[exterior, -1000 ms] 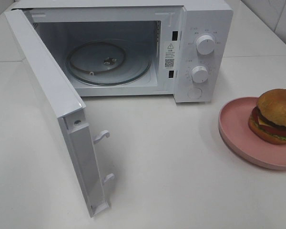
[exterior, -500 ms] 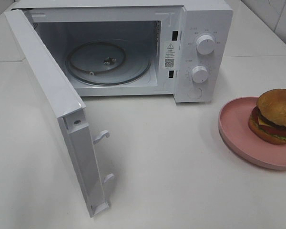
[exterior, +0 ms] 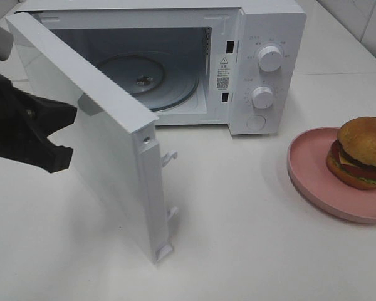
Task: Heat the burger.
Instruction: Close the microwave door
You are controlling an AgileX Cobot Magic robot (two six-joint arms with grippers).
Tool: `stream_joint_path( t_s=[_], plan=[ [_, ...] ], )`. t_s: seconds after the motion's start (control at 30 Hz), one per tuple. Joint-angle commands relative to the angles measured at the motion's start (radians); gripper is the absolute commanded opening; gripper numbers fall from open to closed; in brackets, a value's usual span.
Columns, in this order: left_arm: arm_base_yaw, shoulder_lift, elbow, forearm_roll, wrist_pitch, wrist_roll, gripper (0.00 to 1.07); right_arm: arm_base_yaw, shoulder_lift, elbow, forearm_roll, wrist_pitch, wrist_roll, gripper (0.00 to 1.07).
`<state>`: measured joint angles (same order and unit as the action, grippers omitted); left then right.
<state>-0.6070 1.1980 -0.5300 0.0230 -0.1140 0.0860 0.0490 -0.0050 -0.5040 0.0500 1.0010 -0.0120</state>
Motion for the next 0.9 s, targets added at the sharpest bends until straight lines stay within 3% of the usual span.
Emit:
stream_joint_path(
  t_s=[0.03, 0.33, 0.43, 0.77, 0.9],
  plan=[
    [0.002, 0.034, -0.006, 0.001, -0.104, -0.002, 0.00, -0.004, -0.025, 0.000, -0.003, 0.002, -0.009, 0.64],
    [0.002, 0.204, -0.018, 0.001, -0.348, -0.002, 0.00, -0.004, -0.025, 0.000, -0.003, 0.002, -0.009, 0.64],
    [0.002, 0.217, -0.025, 0.001, -0.352, -0.002, 0.00, -0.004, -0.025, 0.000, -0.003, 0.002, -0.009, 0.64],
    [0.002, 0.359, -0.157, 0.014, -0.353, -0.002, 0.00, -0.004, -0.025, 0.000, -0.003, 0.002, -0.009, 0.64],
    [0.002, 0.441, -0.252, 0.014, -0.353, -0.002, 0.00, -0.004, -0.025, 0.000, -0.003, 0.002, -0.009, 0.64]
  ],
)
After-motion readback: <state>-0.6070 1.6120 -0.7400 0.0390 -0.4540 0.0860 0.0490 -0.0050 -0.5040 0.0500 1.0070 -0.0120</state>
